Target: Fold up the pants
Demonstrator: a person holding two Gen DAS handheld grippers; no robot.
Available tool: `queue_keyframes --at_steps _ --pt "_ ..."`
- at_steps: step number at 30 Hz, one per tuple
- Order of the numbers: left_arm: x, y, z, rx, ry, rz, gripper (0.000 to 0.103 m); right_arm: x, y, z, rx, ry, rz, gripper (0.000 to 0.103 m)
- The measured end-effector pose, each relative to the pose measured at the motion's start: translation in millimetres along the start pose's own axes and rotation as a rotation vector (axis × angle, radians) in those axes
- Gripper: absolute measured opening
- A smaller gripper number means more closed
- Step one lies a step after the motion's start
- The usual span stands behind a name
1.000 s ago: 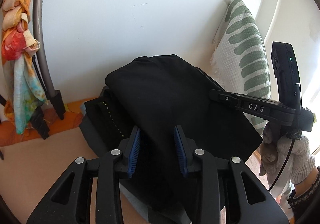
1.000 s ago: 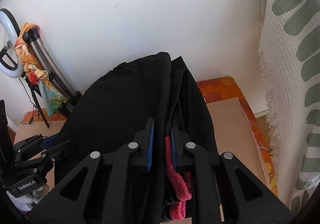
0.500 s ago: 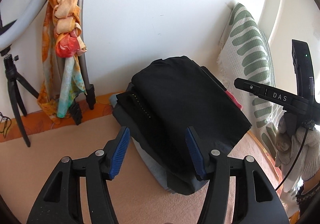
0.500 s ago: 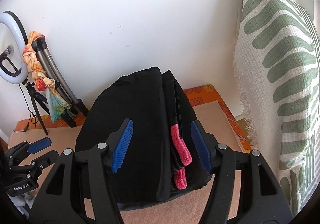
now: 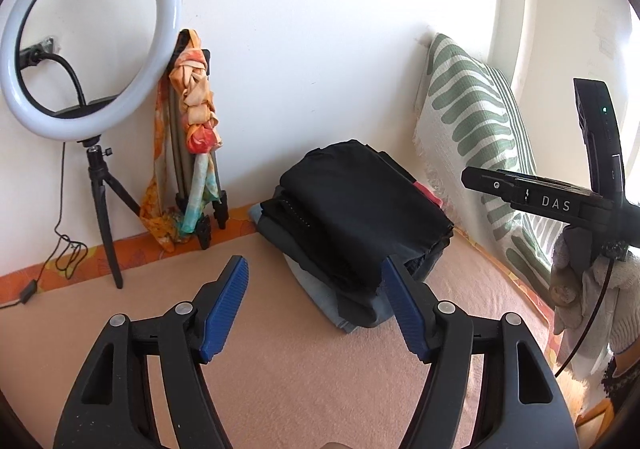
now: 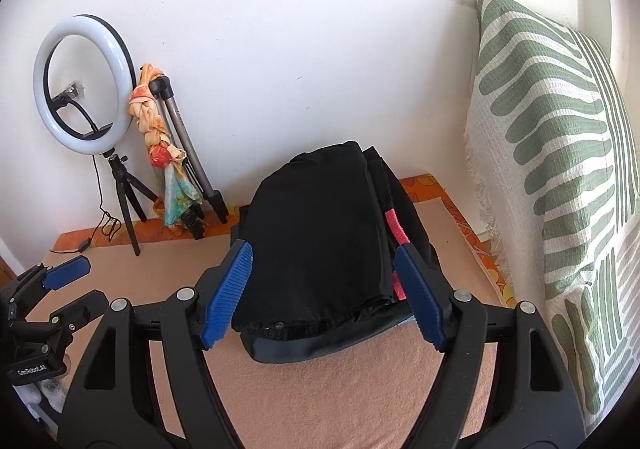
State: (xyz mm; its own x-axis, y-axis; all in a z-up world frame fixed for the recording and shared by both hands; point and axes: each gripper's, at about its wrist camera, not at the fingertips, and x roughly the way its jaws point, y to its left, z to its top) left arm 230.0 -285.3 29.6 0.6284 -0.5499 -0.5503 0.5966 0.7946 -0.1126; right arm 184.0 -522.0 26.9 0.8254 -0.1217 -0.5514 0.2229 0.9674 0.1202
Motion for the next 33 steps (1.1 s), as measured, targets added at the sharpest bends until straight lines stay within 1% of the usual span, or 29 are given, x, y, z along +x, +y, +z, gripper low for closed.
queue_keyframes --at_steps 5,7,11,14,17,21,24,29,33 --pt "-35 0 -14 0.011 -0.027 0.001 0.073 -36 22 -15 -0.012 -0.037 -0.020 0.087" --pt "-48 2 -22 0.013 -0.039 0.006 0.076 -50 32 -23 -0.023 -0.053 -0.030 0.091" --pt "-70 4 -37 0.010 -0.046 0.000 0.076 -70 50 -42 -0.013 -0.073 -0.029 0.098" --pt "-85 5 -48 0.008 -0.052 -0.007 0.076 -81 61 -57 -0.001 -0.077 -0.040 0.099" --pt "-99 3 -60 0.029 -0.061 0.001 0.078 -87 69 -71 0.015 -0.070 -0.047 0.102" --pt "-115 5 -76 0.039 -0.071 0.007 0.081 -96 80 -86 -0.006 -0.082 -0.079 0.102" --pt "-122 8 -86 0.040 -0.080 0.023 0.084 -100 86 -97 -0.010 -0.087 -0.078 0.103" --pt "-124 15 -99 0.024 -0.081 0.047 0.086 -101 91 -113 0.001 -0.089 -0.075 0.103" --pt "-119 20 -106 0.037 -0.072 0.069 0.086 -94 93 -121 0.007 -0.085 -0.074 0.103"
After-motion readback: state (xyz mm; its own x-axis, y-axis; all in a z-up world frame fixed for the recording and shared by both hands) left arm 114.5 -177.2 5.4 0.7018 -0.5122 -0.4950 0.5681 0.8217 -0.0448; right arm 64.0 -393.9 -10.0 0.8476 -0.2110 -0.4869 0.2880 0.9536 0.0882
